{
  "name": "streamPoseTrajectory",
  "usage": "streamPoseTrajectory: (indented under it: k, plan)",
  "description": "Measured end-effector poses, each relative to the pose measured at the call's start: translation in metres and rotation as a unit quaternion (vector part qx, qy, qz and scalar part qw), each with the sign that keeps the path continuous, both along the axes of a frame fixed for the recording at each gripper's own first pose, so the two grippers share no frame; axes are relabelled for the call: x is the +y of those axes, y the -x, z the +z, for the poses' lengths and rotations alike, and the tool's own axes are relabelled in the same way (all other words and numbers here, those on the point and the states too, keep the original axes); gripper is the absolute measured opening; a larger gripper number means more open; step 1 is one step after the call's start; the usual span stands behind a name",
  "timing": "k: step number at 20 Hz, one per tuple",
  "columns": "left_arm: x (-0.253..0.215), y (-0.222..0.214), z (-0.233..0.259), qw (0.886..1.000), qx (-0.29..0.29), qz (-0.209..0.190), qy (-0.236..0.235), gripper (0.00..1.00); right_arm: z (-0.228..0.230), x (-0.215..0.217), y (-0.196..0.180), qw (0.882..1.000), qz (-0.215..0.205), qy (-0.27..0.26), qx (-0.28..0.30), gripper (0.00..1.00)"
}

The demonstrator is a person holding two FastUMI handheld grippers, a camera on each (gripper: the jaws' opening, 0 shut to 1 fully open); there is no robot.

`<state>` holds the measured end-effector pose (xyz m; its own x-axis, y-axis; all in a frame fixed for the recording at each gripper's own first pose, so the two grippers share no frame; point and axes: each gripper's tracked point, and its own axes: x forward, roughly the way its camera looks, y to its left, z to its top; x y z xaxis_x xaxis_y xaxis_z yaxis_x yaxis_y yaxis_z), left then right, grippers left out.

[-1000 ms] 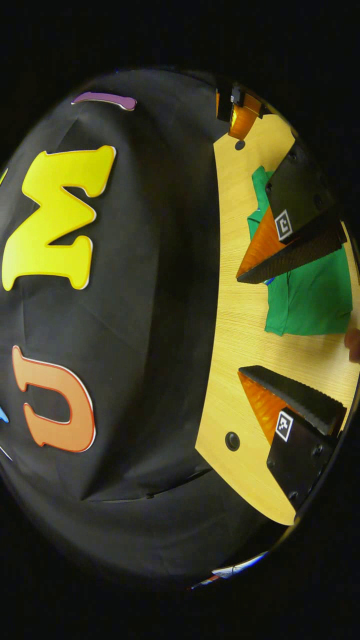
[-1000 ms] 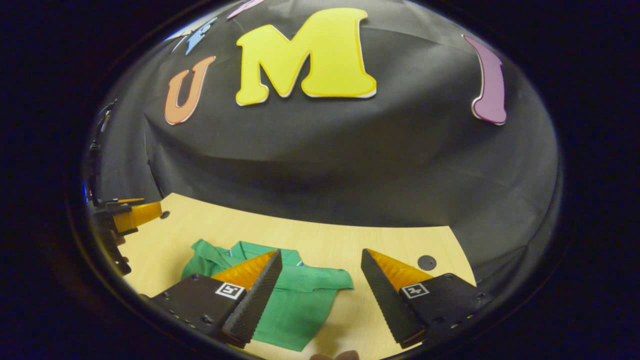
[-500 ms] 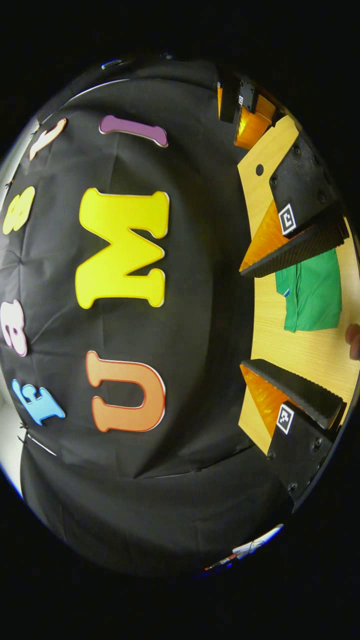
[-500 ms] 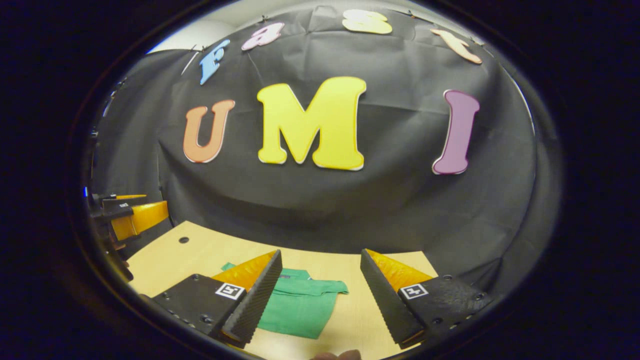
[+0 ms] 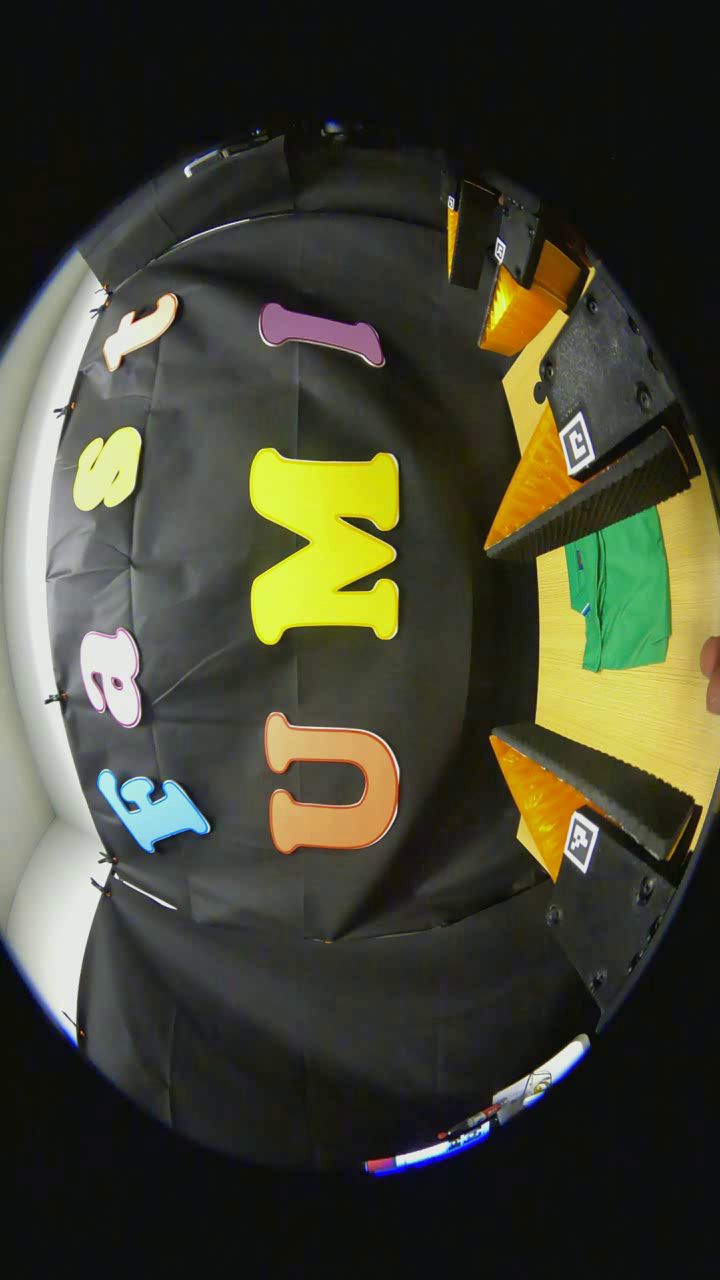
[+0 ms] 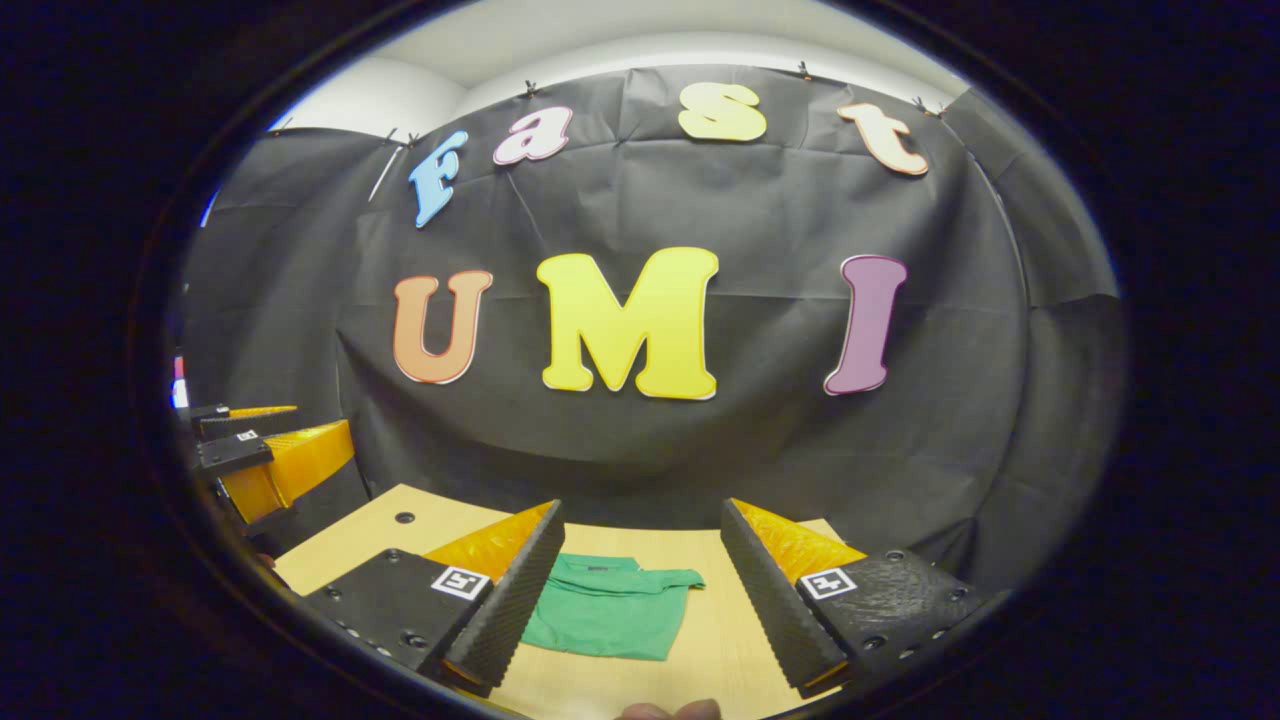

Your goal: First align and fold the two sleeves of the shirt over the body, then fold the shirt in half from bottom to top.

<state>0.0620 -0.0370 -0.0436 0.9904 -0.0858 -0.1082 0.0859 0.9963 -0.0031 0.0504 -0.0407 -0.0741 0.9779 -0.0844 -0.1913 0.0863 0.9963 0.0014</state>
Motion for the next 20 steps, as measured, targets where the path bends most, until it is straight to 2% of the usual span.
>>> streamPoseTrajectory:
  k: [2, 7, 8, 9, 11, 13, 14, 16, 20]
  plan:
    - [0.000, 0.010, 0.007, 1.000, -0.005, -0.002, 0.007, 1.00, 0.003, 0.004, 0.010, 1.000, 0.001, -0.004, -0.001, 0.94]
    - [0.002, 0.023, 0.006, 1.000, -0.002, -0.004, 0.020, 1.00, 0.005, 0.003, 0.021, 1.000, -0.010, -0.004, -0.011, 0.97]
    - [0.004, 0.022, 0.006, 1.000, -0.002, -0.002, 0.017, 1.00, 0.005, 0.002, 0.021, 1.000, -0.011, -0.006, -0.010, 0.94]
    - [0.005, 0.021, 0.006, 1.000, -0.002, -0.001, 0.014, 1.00, 0.008, 0.001, 0.020, 1.000, -0.013, -0.006, -0.014, 0.99]
    - [0.003, 0.021, 0.007, 1.000, -0.005, -0.003, 0.014, 1.00, 0.010, 0.001, 0.018, 1.000, -0.015, -0.008, -0.018, 0.99]
    - [0.003, 0.020, 0.007, 1.000, -0.006, -0.004, 0.012, 1.00, 0.011, 0.001, 0.017, 1.000, -0.014, -0.007, -0.018, 0.94]
    - [0.002, 0.020, 0.008, 1.000, -0.007, -0.005, 0.012, 1.00, 0.013, 0.002, 0.016, 1.000, -0.013, -0.007, -0.019, 0.97]
    - [0.002, 0.019, 0.007, 1.000, -0.008, -0.006, 0.012, 1.00, 0.015, 0.004, 0.014, 1.000, -0.010, -0.007, -0.021, 0.94]
    - [0.004, 0.017, 0.008, 1.000, -0.007, -0.002, 0.011, 1.00, 0.016, 0.007, 0.009, 1.000, -0.004, -0.006, -0.022, 0.97]
